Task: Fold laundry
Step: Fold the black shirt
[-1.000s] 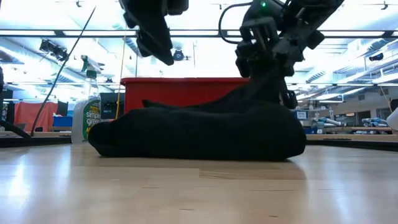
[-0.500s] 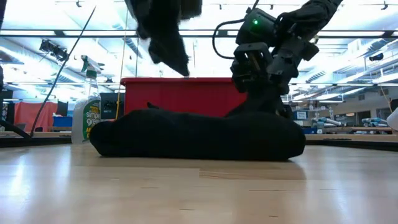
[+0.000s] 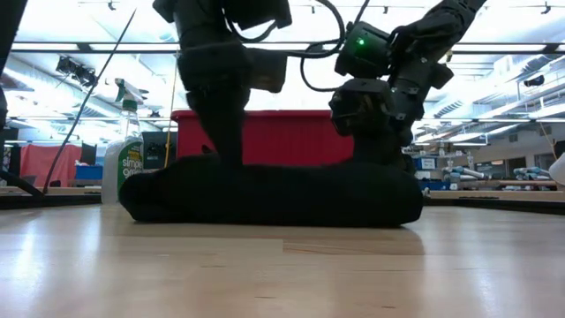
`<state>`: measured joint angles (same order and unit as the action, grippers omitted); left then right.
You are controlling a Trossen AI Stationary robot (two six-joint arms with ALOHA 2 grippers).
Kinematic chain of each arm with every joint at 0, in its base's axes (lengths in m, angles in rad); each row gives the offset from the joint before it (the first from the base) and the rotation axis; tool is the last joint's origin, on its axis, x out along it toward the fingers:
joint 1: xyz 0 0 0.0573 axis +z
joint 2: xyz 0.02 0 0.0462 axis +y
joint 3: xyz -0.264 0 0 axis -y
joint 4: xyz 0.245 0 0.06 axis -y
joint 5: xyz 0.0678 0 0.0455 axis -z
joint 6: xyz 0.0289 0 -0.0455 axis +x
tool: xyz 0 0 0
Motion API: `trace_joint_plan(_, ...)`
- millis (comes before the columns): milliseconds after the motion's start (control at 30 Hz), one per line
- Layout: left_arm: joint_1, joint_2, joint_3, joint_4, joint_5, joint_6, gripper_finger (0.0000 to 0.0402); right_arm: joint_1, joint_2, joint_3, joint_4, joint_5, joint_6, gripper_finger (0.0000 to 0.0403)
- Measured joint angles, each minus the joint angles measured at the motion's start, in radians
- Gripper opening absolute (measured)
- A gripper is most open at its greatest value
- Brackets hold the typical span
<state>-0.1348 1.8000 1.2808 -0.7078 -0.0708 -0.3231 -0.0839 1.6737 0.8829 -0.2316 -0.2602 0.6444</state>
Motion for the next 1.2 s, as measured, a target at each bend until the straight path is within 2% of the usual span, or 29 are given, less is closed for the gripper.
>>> trace_joint_plan(200, 0.000, 0.000, 0.001, -0.105, 0.024, -0.030, 0.0201, -0.053, -0.033, 0.000, -0.080, -0.049, -0.042, 0.0176)
trace_joint_plan(367, -0.004, 0.000, 0.001, -0.162, 0.031, -0.030, 0.0201, -0.075, -0.055, 0.000, -0.331, 0.078, -0.074, 0.0194)
trace_joint_plan(467, -0.004, -0.005, 0.001, -0.159, 0.031, -0.035, 0.0201, -0.081, -0.063, -0.001, -0.365, 0.125, -0.103, 0.0195)
trace_joint_plan(633, -0.005, -0.098, 0.000, -0.155, 0.032, -0.051, 0.0201, -0.020, -0.133, -0.001, -0.187, 0.097, -0.122, 0.0193)
trace_joint_plan(700, -0.005, -0.154, 0.000, -0.155, 0.032, -0.049, 0.0201, 0.015, -0.161, -0.001, -0.106, 0.135, -0.125, 0.0193)
trace_joint_plan(800, -0.009, -0.206, 0.001, -0.111, 0.017, -0.002, 0.0201, 0.077, -0.172, -0.005, 0.078, 0.250, -0.199, 0.0193)
trace_joint_plan(900, -0.016, -0.214, -0.034, 0.019, 0.010, 0.119, 0.0196, 0.128, -0.114, -0.053, 0.348, 0.347, -0.337, 0.0193)
trace_joint_plan(1000, -0.015, -0.199, -0.119, 0.203, 0.005, 0.183, 0.0187, 0.139, -0.009, -0.077, 0.529, 0.345, -0.443, 0.0193)
trace_joint_plan(1100, 0.009, -0.196, -0.218, 0.285, -0.007, 0.166, 0.0182, 0.137, 0.069, -0.062, 0.632, 0.343, -0.482, 0.0193)
trace_joint_plan(1200, 0.043, -0.198, -0.297, 0.282, -0.017, 0.094, 0.0181, 0.134, 0.134, -0.065, 0.631, 0.344, -0.449, 0.0193)
